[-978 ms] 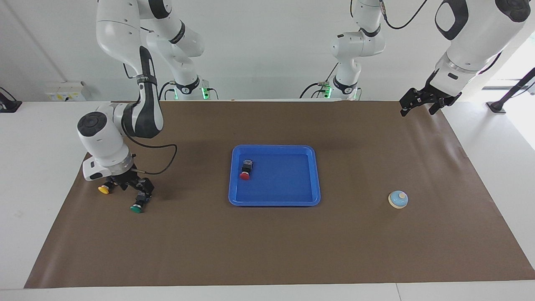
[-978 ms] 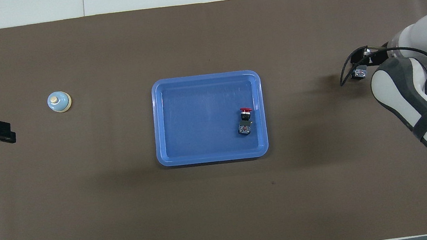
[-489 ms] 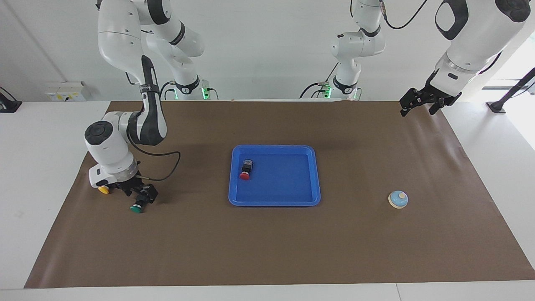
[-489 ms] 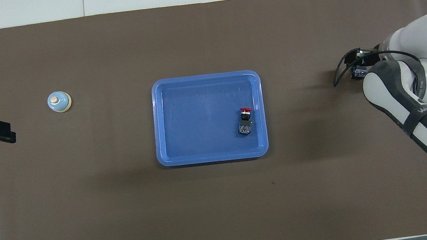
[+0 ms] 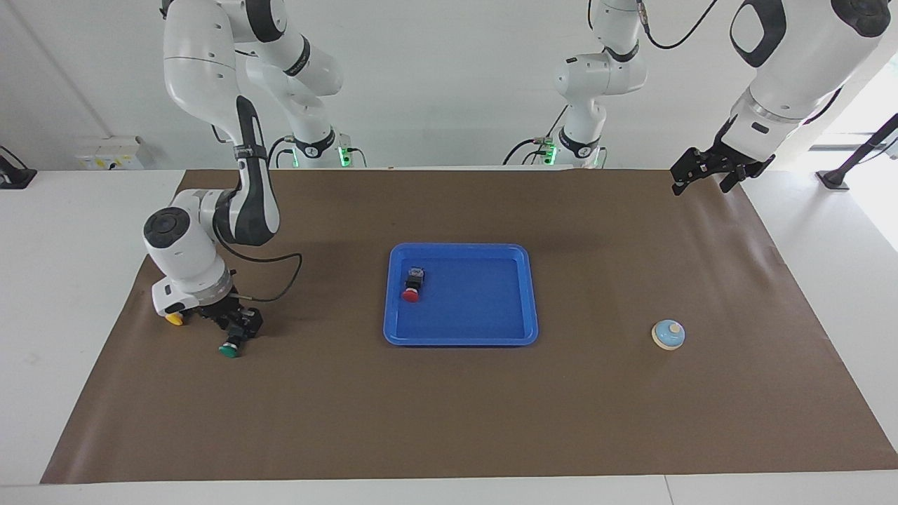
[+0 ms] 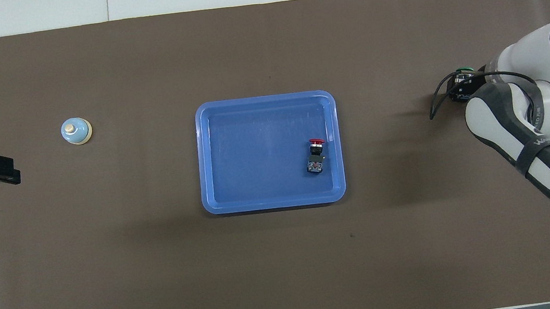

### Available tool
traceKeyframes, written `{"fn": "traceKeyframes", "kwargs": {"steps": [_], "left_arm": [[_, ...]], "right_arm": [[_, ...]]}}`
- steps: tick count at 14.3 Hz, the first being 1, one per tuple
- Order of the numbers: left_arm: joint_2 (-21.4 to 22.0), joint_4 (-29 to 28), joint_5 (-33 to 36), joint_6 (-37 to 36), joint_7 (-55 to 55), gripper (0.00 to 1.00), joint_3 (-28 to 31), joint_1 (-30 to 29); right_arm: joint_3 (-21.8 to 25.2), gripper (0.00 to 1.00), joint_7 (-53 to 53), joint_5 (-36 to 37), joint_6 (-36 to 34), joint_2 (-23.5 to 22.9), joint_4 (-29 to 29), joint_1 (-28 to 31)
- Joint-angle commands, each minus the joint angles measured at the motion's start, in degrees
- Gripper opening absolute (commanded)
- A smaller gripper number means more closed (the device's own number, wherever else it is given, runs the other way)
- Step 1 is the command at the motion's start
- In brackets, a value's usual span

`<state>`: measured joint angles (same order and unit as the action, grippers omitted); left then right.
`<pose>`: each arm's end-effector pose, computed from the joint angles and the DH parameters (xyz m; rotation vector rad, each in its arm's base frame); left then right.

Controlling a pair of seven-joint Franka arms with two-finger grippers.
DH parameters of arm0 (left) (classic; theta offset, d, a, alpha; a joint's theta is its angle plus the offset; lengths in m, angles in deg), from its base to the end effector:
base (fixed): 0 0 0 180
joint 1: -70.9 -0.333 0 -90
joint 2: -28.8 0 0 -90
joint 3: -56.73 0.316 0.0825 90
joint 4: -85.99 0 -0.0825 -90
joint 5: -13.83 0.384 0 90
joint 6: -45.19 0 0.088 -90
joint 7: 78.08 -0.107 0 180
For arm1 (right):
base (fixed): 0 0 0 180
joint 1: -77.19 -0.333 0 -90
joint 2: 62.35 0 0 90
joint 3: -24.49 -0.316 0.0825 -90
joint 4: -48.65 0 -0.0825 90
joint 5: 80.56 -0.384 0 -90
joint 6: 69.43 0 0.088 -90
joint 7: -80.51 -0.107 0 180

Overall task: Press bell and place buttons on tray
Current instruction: 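Move the right gripper back and grasp the green-capped button, then carry the green button into the tray and release it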

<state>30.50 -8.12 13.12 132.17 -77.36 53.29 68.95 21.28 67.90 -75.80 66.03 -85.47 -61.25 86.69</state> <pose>0.5375 -0.0158 0.6027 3.1292 -0.0210 -0.1488 0.6254 -0.0718 0.2868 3.0759 -0.4286 0.0709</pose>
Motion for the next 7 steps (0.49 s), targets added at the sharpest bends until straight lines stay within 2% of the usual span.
{"fn": "traceKeyframes", "kwargs": {"steps": [1, 4, 5, 7], "left_arm": [[0.9, -0.3, 0.6, -0.4, 0.2, 1.0, 0.0, -0.2], [0.9, -0.3, 0.6, -0.4, 0.2, 1.0, 0.0, -0.1], [0.9, -0.3, 0.6, -0.4, 0.2, 1.0, 0.0, -0.2], [0.9, -0.3, 0.6, -0.4, 0.2, 1.0, 0.0, -0.2]], "right_arm": [[-0.7, 0.0, 2.5, 1.0, -0.9, 0.7, -0.4, 1.1], [-1.2, 0.0, 2.3, 1.0, -5.4, 0.7, 3.1, 0.1], [-1.4, 0.0, 2.2, 1.0, -8.4, 0.7, 5.6, -0.3], [-1.6, 0.0, 0.8, 0.1, -17.0, 0.5, 13.3, -4.7]]}}
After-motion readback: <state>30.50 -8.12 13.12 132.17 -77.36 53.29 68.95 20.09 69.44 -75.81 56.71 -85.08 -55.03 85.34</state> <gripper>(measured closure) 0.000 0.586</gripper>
